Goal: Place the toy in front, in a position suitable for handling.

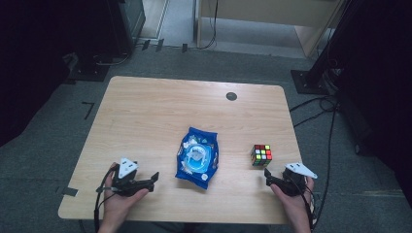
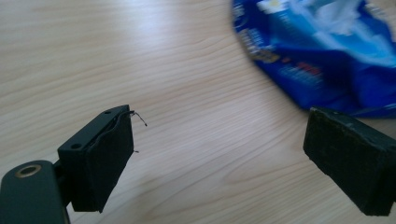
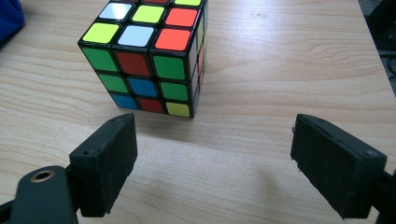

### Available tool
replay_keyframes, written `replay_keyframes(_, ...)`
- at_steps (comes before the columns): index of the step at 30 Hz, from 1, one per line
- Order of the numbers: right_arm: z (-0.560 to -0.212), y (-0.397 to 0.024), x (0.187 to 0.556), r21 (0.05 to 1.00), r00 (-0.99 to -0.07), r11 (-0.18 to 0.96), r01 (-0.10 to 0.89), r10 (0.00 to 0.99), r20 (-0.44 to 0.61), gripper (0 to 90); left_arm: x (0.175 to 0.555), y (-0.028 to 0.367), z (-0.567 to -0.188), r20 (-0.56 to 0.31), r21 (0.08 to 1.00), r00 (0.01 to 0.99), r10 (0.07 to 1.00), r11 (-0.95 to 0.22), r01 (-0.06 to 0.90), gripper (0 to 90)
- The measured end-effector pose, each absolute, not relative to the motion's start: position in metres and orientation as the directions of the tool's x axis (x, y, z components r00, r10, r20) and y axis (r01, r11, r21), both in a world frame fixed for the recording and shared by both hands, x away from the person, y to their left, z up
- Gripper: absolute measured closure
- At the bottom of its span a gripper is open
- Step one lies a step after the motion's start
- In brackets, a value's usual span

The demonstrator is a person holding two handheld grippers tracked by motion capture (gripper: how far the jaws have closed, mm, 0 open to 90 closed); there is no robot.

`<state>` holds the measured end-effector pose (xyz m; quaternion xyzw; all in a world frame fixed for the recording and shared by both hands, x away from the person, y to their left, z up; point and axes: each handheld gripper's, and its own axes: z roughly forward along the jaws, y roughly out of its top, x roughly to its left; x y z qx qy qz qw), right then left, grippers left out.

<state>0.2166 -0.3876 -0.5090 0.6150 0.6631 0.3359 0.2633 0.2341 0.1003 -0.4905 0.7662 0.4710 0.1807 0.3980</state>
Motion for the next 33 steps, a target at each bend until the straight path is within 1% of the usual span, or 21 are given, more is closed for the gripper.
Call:
replay_keyframes(1, -0.509, -0.388, 0.216, 0.770, -0.107, 0.022, 0.638, 0.992, 0.060, 15.0, 0.234, 0.090, -0.488, -0.107, 0.789, 0.514, 0.851, -0.242, 0.565, 14.5)
replay_keyframes(8, -0.513, -0.385, 0.217, 0.761, -0.114, 0.032, 0.648, 0.992, 0.056, 15.0, 0.238, 0.077, -0.480, -0.142, 0.799, 0.559, 0.817, -0.239, 0.552, 15.7)
replay_keyframes(9, -0.513, -0.385, 0.218, 0.761, -0.117, 0.038, 0.648, 0.992, 0.050, 15.0, 0.237, 0.072, -0.479, -0.145, 0.805, 0.579, 0.802, -0.245, 0.541, 18.6)
replay_keyframes(10, -0.513, -0.385, 0.218, 0.761, -0.117, 0.038, 0.648, 0.992, 0.050, 15.0, 0.237, 0.072, -0.479, -0.145, 0.805, 0.579, 0.802, -0.245, 0.541, 21.9)
replay_keyframes(11, -0.513, -0.384, 0.218, 0.760, -0.119, 0.040, 0.649, 0.992, 0.049, 15.1, 0.237, 0.069, -0.480, -0.145, 0.807, 0.591, 0.794, -0.251, 0.535, 21.9)
replay_keyframes(13, -0.514, -0.383, 0.219, 0.756, -0.124, 0.053, 0.653, 0.992, 0.038, 15.1, 0.234, 0.059, -0.484, -0.149, 0.804, 0.634, 0.759, -0.280, 0.525, 28.3)
replay_keyframes(14, -0.514, -0.383, 0.219, 0.756, -0.124, 0.053, 0.653, 0.992, 0.038, 15.1, 0.234, 0.059, -0.484, -0.149, 0.804, 0.634, 0.759, -0.280, 0.525, 30.8)
replay_keyframes(15, -0.515, -0.382, 0.219, 0.754, -0.124, 0.054, 0.654, 0.992, 0.036, 15.1, 0.232, 0.052, -0.488, -0.144, 0.801, 0.659, 0.738, -0.305, 0.516, 32.4)
replay_keyframes(18, -0.516, -0.382, 0.219, 0.752, -0.122, 0.057, 0.656, 0.992, 0.031, 15.1, 0.231, 0.045, -0.491, -0.139, 0.799, 0.686, 0.714, -0.328, 0.504, 38.1)
replay_keyframes(20, -0.516, -0.383, 0.219, 0.752, -0.122, 0.059, 0.657, 0.992, 0.029, 15.2, 0.232, 0.043, -0.492, -0.148, 0.801, 0.688, 0.710, -0.322, 0.504, 42.5)
replay_keyframes(21, -0.516, -0.383, 0.219, 0.750, -0.119, 0.058, 0.659, 0.992, 0.029, 15.2, 0.232, 0.043, -0.493, -0.156, 0.803, 0.693, 0.704, -0.318, 0.504, 42.5)
replay_keyframes(23, -0.516, -0.383, 0.219, 0.748, -0.115, 0.055, 0.662, 0.993, 0.029, 15.2, 0.233, 0.043, -0.494, -0.171, 0.803, 0.709, 0.684, -0.320, 0.503, 53.9)
replay_keyframes(24, -0.517, -0.383, 0.220, 0.748, -0.115, 0.057, 0.661, 0.993, 0.026, 15.2, 0.234, 0.043, -0.495, -0.174, 0.802, 0.710, 0.682, -0.321, 0.504, 58.0)
replay_keyframes(25, -0.517, -0.383, 0.219, 0.747, -0.114, 0.056, 0.663, 0.993, 0.026, 15.2, 0.236, 0.047, -0.497, -0.208, 0.800, 0.719, 0.663, -0.309, 0.515, 70.4)
replay_keyframes(26, -0.517, -0.382, 0.219, 0.747, -0.114, 0.058, 0.663, 0.993, 0.024, 15.2, 0.237, 0.050, -0.498, -0.221, 0.800, 0.724, 0.654, -0.303, 0.517, 76.0)
replay_keyframes(28, -0.517, -0.382, 0.220, 0.747, -0.114, 0.060, 0.662, 0.993, 0.021, 15.2, 0.237, 0.052, -0.498, -0.220, 0.803, 0.720, 0.658, -0.297, 0.516, 86.5)
replay_keyframes(29, -0.517, -0.382, 0.220, 0.745, -0.114, 0.060, 0.664, 0.993, 0.021, 15.2, 0.237, 0.058, -0.498, -0.219, 0.814, 0.712, 0.667, -0.278, 0.510, 90.0)
replay_keyframes(33, -0.518, -0.381, 0.220, 0.745, -0.115, 0.062, 0.664, 0.993, 0.019, 15.2, 0.240, 0.068, -0.498, -0.220, 0.816, 0.703, 0.677, -0.268, 0.513, 90.0)
